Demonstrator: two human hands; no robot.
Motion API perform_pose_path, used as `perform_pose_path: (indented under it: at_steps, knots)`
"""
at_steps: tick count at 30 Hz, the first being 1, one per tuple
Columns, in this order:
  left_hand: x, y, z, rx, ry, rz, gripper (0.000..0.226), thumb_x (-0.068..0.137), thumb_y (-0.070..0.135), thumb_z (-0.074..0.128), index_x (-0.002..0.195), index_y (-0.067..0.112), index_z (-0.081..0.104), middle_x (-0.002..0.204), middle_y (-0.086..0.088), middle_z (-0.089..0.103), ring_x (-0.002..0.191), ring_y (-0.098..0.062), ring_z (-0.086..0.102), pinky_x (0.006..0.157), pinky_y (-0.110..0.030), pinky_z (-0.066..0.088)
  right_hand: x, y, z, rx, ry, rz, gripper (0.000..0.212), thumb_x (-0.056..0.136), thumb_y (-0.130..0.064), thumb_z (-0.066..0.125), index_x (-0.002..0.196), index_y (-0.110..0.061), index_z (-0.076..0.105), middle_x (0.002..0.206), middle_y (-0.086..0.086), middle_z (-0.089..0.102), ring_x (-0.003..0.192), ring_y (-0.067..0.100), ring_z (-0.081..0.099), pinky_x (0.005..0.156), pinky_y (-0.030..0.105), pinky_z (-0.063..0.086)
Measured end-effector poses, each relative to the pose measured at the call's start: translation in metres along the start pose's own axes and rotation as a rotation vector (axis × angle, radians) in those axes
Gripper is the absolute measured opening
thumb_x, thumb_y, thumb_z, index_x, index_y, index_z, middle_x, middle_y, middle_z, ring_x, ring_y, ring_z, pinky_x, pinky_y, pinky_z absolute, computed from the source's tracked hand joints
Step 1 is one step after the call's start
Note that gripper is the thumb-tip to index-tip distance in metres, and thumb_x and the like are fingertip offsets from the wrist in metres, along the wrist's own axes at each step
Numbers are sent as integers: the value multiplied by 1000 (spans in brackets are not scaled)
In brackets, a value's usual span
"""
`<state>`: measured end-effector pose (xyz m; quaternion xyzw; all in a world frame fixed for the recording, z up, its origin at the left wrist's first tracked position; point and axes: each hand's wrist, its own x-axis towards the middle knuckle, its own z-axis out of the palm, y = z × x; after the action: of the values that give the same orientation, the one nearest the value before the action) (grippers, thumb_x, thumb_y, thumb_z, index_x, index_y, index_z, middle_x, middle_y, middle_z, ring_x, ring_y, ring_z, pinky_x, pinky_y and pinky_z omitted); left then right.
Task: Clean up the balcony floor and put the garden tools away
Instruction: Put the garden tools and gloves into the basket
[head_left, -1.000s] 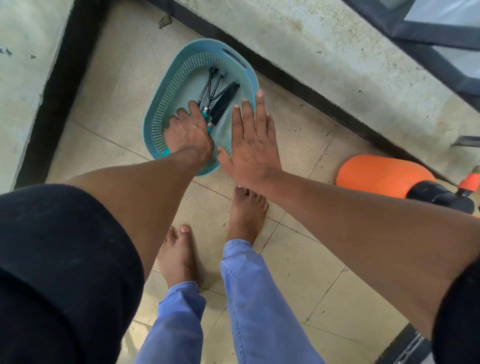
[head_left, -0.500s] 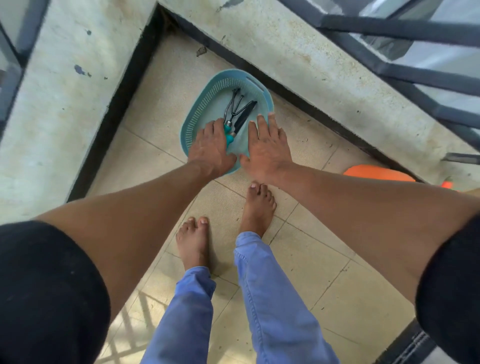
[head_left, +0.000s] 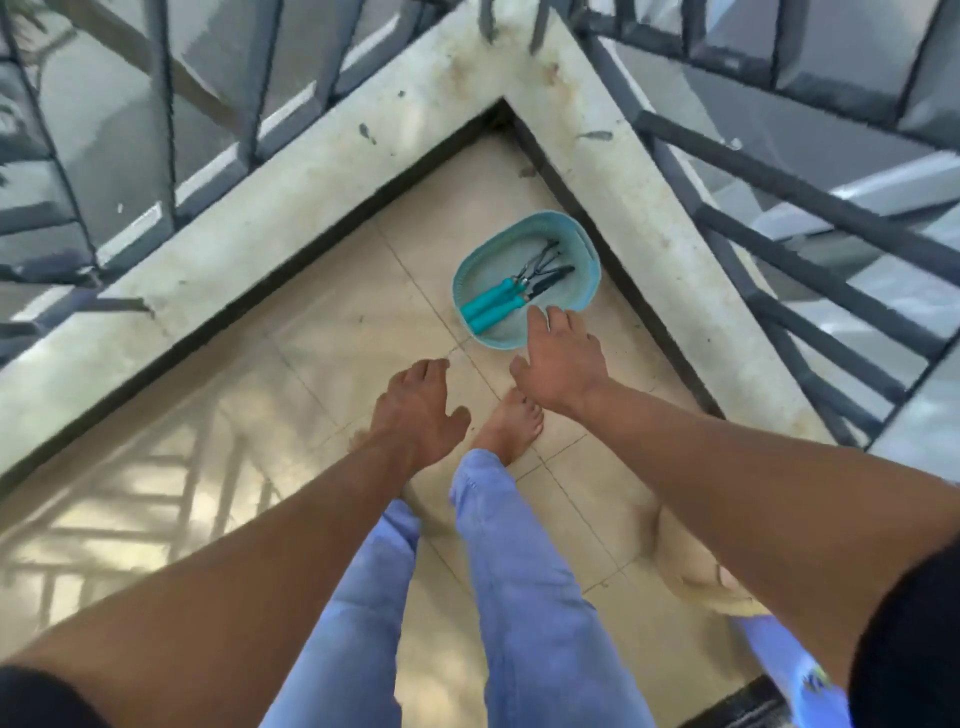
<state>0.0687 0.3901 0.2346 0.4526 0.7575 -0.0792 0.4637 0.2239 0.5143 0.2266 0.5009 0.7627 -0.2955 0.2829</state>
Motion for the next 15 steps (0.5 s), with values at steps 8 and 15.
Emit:
perform_pose_path:
  at_steps: [8,15]
  knots:
    - [-77,-62,34,-303,19,-125,68,96,39,61,155,19,34,150,-11,47,136,-34,48,111,-46,40,-47,-65,15,-72,-65,-181,58,101,-40,49,153,-17,37,148,16,43,138,37,34,109,50,39]
    - [-154,-152,55,-475,103,-245,66,97,41,59,153,21,32,138,-13,55,128,-36,54,107,-46,44,-89,-158,66,-229,-144,-335,54,100,-42,51,146,-14,45,129,21,56,128,40,46,104,51,44]
